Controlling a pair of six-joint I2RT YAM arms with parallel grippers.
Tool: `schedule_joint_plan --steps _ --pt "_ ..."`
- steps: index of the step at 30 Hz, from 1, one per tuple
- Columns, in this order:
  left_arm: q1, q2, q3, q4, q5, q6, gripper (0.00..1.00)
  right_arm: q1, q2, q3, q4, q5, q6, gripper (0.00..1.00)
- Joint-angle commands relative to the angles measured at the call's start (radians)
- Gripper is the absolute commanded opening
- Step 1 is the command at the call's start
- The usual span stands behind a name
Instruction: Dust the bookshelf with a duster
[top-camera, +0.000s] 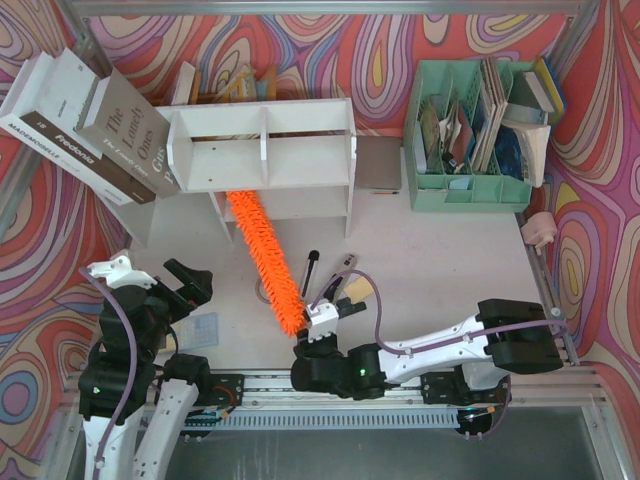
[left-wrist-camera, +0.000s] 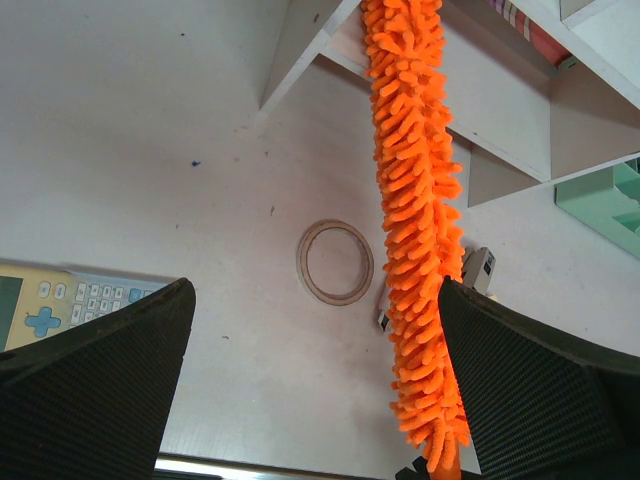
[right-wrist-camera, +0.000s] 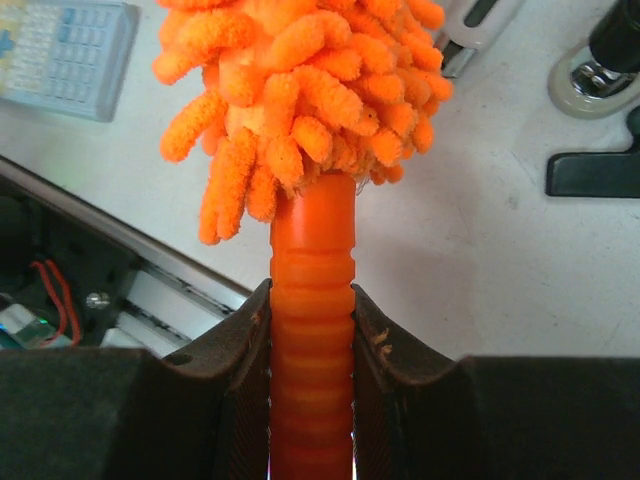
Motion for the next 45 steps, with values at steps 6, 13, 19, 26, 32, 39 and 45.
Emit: schedule_joint_plan --steps 6,13,19,26,32,39,45 --pt "0.005 0.009 -0.014 0.014 0.010 0.015 0.98 -0.005 -0.049 0.063 0.056 -0.025 -0.041 0.00" --pt "0.005 0.011 -0.013 0.013 0.008 0.014 0.98 -0.002 0.017 0.139 0.072 -0.082 -0.058 0.00" --pt "0.005 0.011 -0.014 0.014 0.010 0.014 0.98 -0.002 -0.017 0.146 -0.212 0.073 0.223 0.00" --pt "0.005 0.013 -0.013 0.014 0.013 0.016 0.98 -0.002 -0.108 0.091 -0.579 0.183 0.650 0.00" --pt "0.005 0.011 -0.014 0.014 0.010 0.014 0.98 -0.002 -0.114 0.070 -0.416 0.161 0.500 0.00" --pt "0.005 0.009 -0.014 0.014 0.010 0.014 0.98 -0.002 -0.070 0.056 0.026 -0.003 0.052 0.00" --pt "0.005 0.009 -0.014 0.014 0.010 0.014 0.98 -0.002 -0.042 0.076 0.065 -0.039 -0.001 0.00"
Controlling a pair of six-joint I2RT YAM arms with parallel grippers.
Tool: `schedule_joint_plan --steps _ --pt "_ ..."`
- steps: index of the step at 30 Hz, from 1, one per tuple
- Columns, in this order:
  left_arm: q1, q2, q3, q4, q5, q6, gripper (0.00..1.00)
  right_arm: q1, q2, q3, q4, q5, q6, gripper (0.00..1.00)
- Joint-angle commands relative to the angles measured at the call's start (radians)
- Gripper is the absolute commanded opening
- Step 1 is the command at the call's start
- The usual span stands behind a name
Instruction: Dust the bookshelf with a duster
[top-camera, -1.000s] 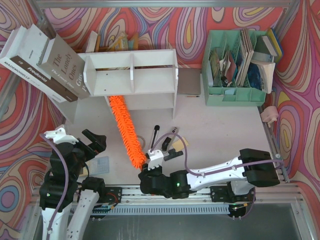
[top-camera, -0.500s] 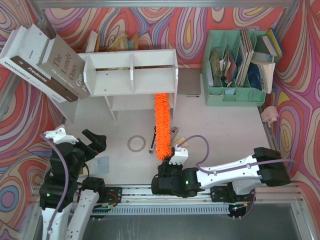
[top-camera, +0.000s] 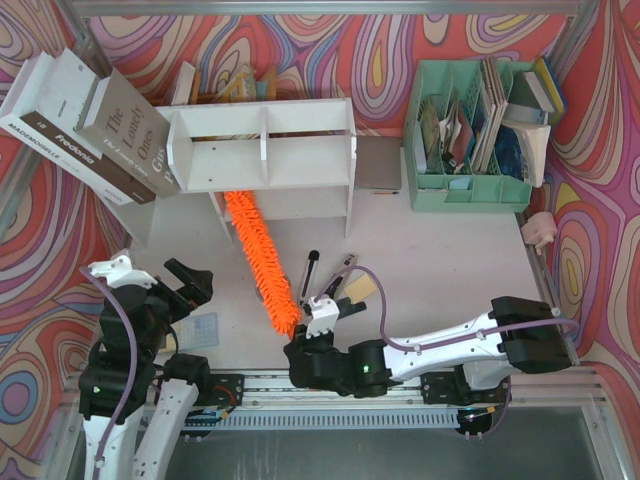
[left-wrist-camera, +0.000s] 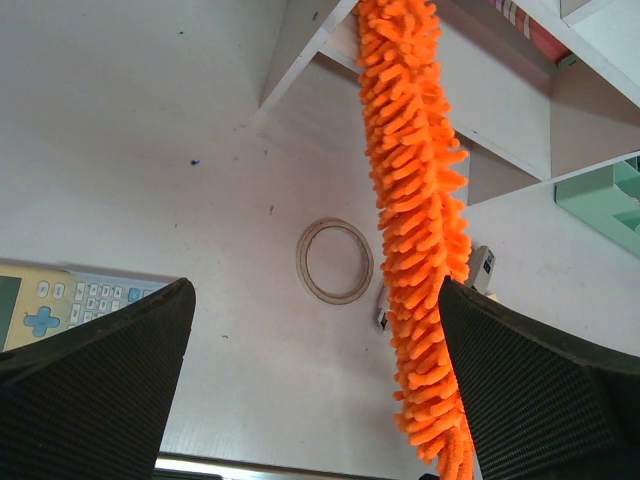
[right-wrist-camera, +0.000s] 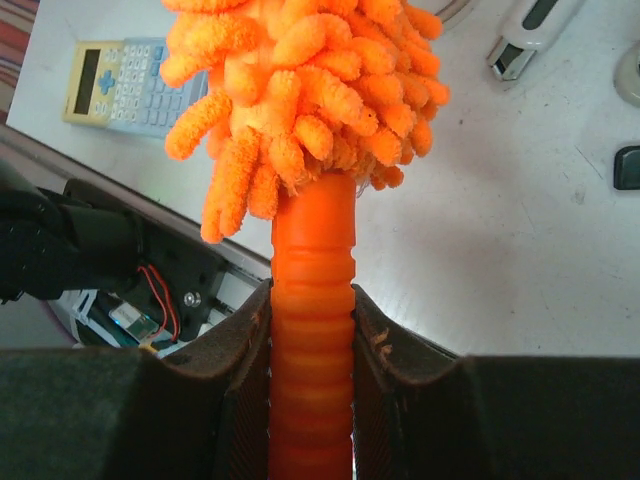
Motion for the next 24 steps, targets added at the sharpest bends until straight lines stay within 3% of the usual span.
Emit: schedule_joint_plan --steps 1,4,10,13,17,24 --pt "0.005 0.007 -0.014 0.014 0.006 0.014 0.98 -0.002 0.004 0.013 0.083 0.004 -0.084 0.00" --pt "0.005 0.007 -0.014 0.014 0.007 0.014 0.98 -0.002 -0.016 0.013 -0.053 0.077 0.052 0.00" --pt "0.005 0.008 -0.014 0.014 0.007 0.014 0.98 -0.002 -0.033 0.044 -0.522 0.206 0.507 0.00" --pt "0.005 0.008 -0.014 0.015 0.006 0.014 0.98 -0.002 -0.038 0.033 -0.567 0.209 0.572 0.00" --pt "0.005 0.010 -0.014 0.014 0.007 0.014 0.98 -0.002 -0.035 0.026 -0.477 0.198 0.468 0.00" --pt "0.005 0.010 -0.014 0.013 0.005 0.012 0.98 -0.002 -0.043 -0.017 0.004 0.072 -0.005 0.00"
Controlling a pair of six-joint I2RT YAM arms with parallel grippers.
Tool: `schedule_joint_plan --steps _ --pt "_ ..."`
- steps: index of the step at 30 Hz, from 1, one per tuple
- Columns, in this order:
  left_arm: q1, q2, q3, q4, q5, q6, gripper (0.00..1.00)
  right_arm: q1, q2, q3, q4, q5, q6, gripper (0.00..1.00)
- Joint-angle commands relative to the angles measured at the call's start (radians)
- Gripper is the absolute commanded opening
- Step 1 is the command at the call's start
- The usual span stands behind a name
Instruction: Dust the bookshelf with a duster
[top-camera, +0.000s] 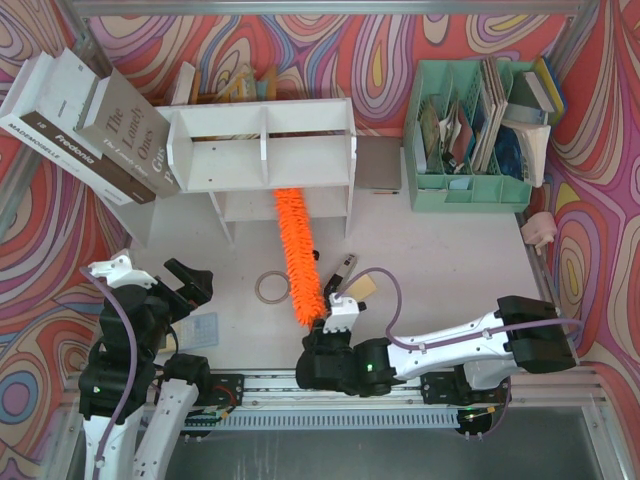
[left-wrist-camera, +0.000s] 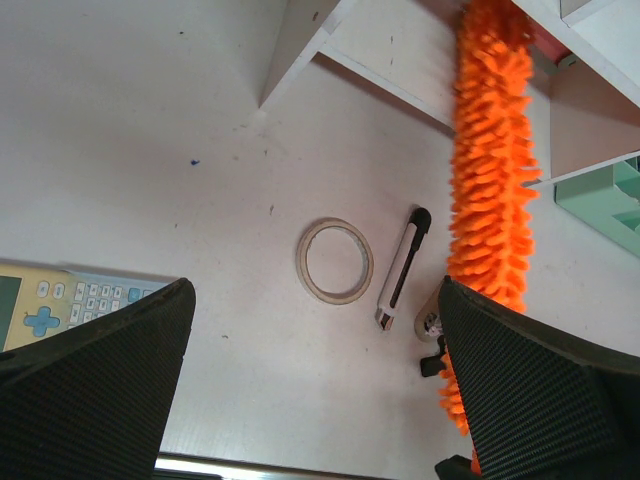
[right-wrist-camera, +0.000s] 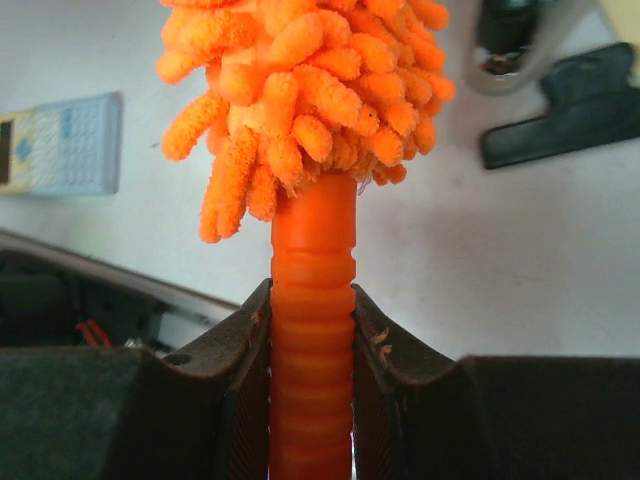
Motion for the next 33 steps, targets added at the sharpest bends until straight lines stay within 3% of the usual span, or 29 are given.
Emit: schedule_joint_plan --steps 1,8,19,24,29,33 --pt "0.005 0.010 -0.014 0.013 0.005 0.013 0.98 -0.001 -0.014 -0.014 0.310 -0.063 -0.302 0.00" --pt "0.005 0.008 -0.014 0.014 0.007 0.012 0.98 -0.001 0.022 0.014 0.349 -0.110 -0.379 0.00" --pt "0.005 0.008 -0.014 0.014 0.006 0.013 0.98 -0.001 -0.011 -0.002 0.230 -0.038 -0.249 0.00" --pt "0.005 0.008 -0.014 0.014 0.005 0.012 0.98 -0.001 -0.019 0.018 -0.021 0.037 0.014 0.00" --pt "0.005 0.011 -0.014 0.013 0.005 0.013 0.98 -0.001 -0.058 -0.010 -0.135 0.069 0.176 0.00" --pt "0.006 0.011 -0.014 0.014 0.005 0.012 0.98 -0.001 -0.095 -0.050 -0.146 0.079 0.215 0.00"
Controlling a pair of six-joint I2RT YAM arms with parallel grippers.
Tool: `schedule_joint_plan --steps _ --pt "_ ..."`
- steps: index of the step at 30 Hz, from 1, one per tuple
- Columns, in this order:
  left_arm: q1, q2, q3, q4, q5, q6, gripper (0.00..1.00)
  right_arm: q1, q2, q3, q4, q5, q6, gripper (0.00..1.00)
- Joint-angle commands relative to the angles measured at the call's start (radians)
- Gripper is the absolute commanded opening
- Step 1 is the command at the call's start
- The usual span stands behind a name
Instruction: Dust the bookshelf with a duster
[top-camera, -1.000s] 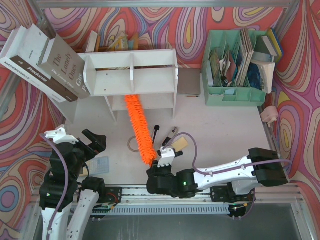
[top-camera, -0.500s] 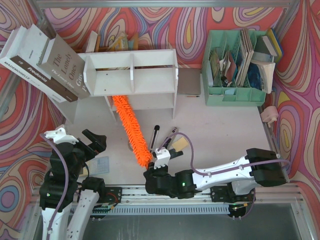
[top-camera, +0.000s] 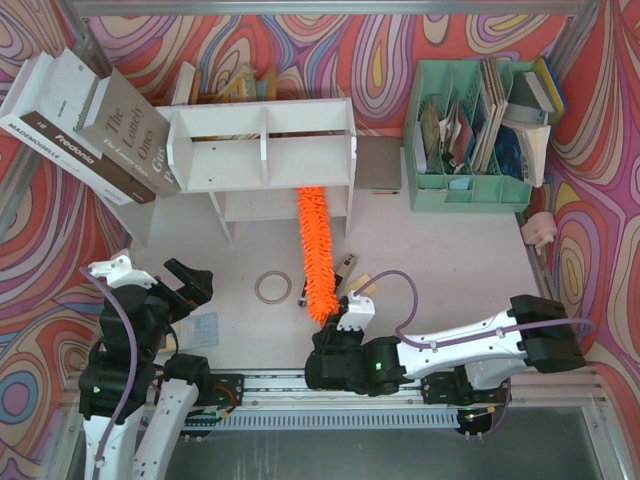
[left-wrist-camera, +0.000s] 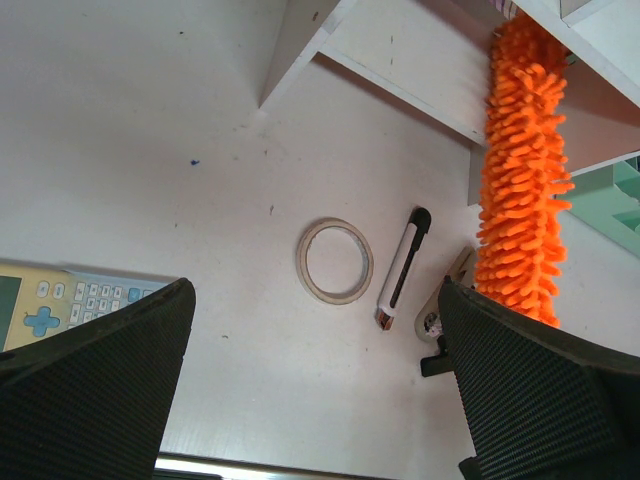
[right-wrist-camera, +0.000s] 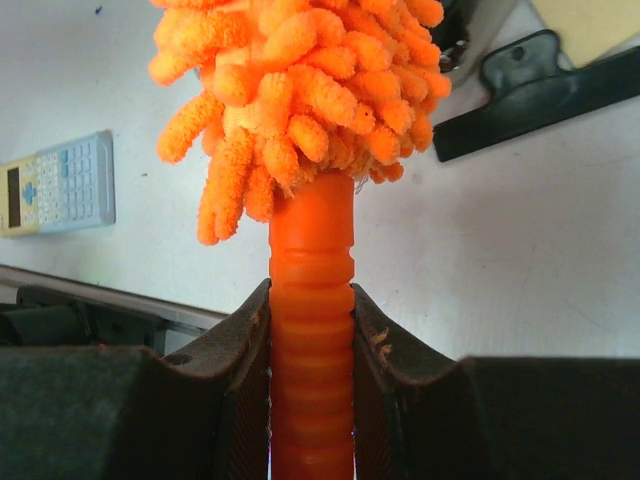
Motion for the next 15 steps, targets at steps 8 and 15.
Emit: schedule_joint_plan --steps 8,15 --pt "0.006 0.016 -0.014 0.014 0.008 0.012 0.98 -0.003 -0.097 -0.056 -0.122 0.093 0.136 0.00" --pt "0.005 0.017 -0.014 0.014 0.007 0.014 0.98 -0.002 -0.111 0.016 -0.189 0.120 0.093 0.00"
